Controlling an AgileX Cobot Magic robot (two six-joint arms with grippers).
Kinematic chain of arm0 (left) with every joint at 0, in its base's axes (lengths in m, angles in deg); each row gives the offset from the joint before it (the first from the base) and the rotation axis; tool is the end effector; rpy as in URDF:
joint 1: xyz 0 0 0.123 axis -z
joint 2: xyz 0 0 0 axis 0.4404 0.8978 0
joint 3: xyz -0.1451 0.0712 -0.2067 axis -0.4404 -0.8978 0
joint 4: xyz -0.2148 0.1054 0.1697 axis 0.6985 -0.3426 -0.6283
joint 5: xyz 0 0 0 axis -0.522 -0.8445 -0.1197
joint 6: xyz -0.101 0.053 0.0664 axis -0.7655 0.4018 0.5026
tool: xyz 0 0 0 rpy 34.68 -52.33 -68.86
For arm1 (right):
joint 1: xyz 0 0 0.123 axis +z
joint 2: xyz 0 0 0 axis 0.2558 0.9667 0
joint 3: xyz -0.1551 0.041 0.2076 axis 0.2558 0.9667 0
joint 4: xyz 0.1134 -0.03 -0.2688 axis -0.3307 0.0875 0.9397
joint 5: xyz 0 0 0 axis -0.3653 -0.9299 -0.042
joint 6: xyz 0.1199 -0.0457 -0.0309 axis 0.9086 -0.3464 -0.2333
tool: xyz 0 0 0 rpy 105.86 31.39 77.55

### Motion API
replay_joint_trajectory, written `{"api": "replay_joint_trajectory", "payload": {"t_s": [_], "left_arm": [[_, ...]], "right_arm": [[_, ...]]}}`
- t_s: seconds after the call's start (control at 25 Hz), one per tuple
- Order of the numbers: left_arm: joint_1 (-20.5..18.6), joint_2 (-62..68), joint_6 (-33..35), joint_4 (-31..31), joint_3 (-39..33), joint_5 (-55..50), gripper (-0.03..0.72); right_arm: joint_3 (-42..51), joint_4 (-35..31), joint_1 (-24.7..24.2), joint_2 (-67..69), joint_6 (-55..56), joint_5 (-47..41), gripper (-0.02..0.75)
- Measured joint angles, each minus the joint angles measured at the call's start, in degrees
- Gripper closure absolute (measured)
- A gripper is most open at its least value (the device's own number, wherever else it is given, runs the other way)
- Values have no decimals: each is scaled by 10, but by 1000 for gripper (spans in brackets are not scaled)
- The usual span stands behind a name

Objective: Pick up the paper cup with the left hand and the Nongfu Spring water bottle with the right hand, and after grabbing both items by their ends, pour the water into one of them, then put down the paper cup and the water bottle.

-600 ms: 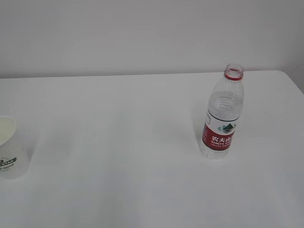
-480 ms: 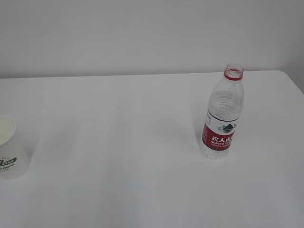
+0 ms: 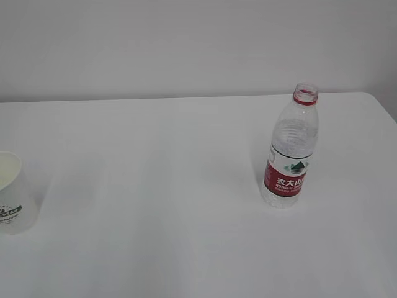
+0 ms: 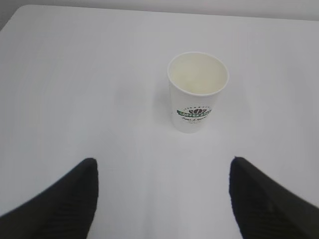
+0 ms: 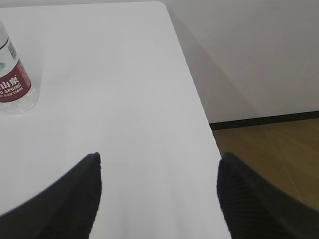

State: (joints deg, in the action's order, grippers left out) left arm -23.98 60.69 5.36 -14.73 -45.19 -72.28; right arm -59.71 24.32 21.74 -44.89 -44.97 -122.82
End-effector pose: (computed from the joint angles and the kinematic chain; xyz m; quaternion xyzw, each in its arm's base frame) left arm 0.0856 0.0089 0.2844 -0.0655 0.8546 -0.0052 0.5151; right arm 0.0834 -0.0260 0.2734 0.0385 0.8622 -0.0762 0.4993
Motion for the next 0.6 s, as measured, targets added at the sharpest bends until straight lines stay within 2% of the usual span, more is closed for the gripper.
{"api": "replay_joint_trajectory", "payload": {"t_s": [0.6], "left_arm": [[0,0,0,0,0,0,101]], "right_arm": [[0,0,0,0,0,0,186]]}}
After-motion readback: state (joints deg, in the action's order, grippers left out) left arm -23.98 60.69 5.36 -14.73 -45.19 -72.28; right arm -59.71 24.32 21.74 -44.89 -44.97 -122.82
